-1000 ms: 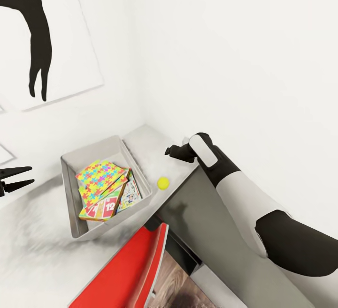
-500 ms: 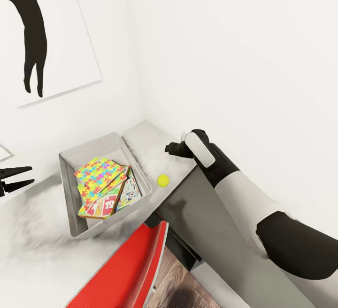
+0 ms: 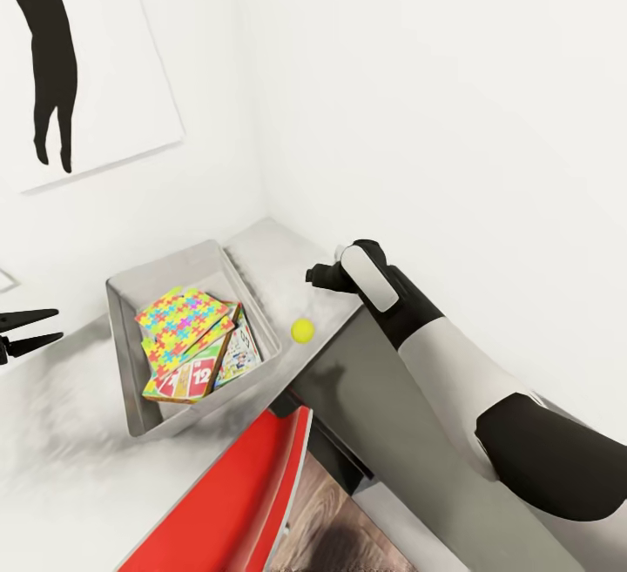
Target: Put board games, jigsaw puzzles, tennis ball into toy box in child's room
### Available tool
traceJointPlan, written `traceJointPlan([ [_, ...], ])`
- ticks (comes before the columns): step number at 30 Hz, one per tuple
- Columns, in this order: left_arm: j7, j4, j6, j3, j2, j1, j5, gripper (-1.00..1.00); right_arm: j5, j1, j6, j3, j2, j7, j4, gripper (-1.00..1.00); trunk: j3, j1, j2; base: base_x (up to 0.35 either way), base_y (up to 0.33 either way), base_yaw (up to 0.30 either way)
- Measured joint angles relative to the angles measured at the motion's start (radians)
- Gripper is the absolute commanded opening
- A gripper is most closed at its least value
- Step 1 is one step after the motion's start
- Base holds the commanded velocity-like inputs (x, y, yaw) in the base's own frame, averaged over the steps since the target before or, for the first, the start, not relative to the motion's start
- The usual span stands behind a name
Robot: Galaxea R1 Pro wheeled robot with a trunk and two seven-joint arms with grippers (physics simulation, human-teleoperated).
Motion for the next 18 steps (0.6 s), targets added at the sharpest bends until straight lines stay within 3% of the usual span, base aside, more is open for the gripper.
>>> traceJointPlan([
  [18,0.000,0.000,0.000,0.001,0.006,0.000,0.000,1.00,0.000,0.002,-0.008,0.001,0.000,0.002,-0.001,1.00,-0.026,0.000,0.000,-0.007,0.017,0.000],
])
